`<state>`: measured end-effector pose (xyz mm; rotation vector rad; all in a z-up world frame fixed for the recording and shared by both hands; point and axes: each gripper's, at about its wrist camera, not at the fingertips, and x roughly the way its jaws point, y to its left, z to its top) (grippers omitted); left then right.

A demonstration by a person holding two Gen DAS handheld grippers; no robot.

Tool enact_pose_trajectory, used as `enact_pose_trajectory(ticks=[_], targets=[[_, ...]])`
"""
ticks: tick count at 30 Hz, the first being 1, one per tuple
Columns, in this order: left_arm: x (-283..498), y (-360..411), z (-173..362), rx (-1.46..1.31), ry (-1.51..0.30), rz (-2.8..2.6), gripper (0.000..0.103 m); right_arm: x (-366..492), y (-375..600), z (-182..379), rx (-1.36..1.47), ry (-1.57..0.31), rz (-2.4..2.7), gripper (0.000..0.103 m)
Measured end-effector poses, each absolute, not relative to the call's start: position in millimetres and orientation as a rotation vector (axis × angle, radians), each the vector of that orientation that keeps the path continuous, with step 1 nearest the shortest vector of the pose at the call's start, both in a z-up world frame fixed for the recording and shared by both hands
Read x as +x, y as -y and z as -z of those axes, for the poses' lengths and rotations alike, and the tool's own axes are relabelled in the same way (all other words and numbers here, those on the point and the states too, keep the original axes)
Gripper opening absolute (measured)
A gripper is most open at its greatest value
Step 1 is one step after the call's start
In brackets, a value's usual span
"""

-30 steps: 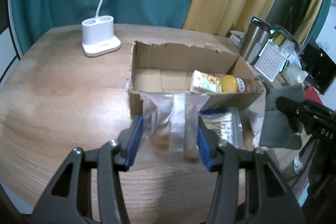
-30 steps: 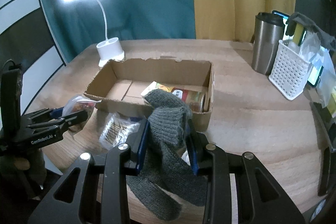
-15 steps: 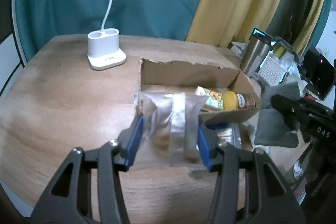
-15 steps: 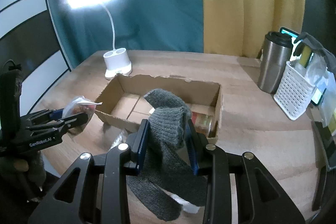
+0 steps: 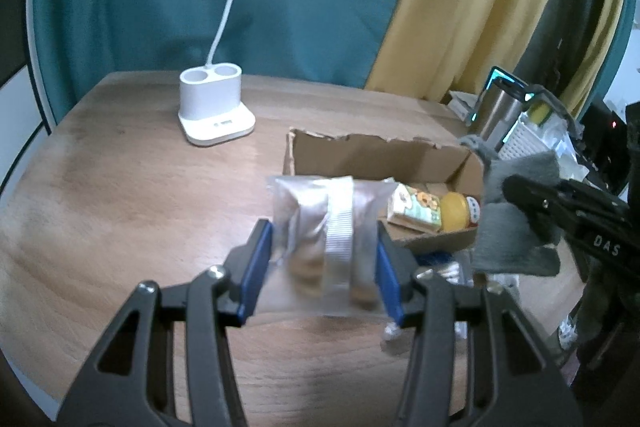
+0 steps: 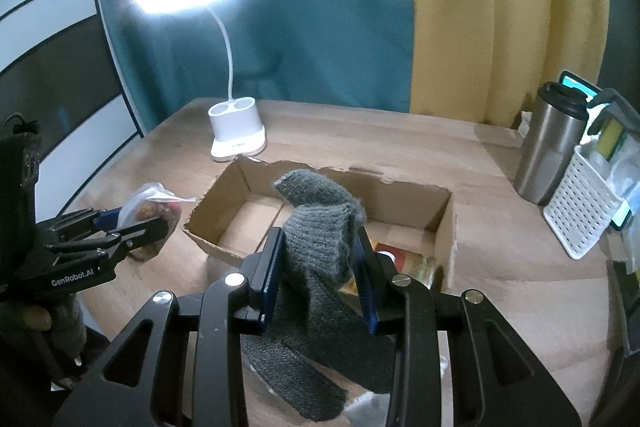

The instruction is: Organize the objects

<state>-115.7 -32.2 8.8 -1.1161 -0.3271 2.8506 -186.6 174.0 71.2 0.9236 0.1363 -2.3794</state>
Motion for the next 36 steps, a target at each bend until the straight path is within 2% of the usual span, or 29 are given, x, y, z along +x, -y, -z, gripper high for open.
enact_pose_trajectory(ticks=[36], targets=[[-152, 91, 7, -1.191, 0.416, -2.862, 0.050, -245, -79, -53, 0.990, -0.166, 2.241, 0.035]])
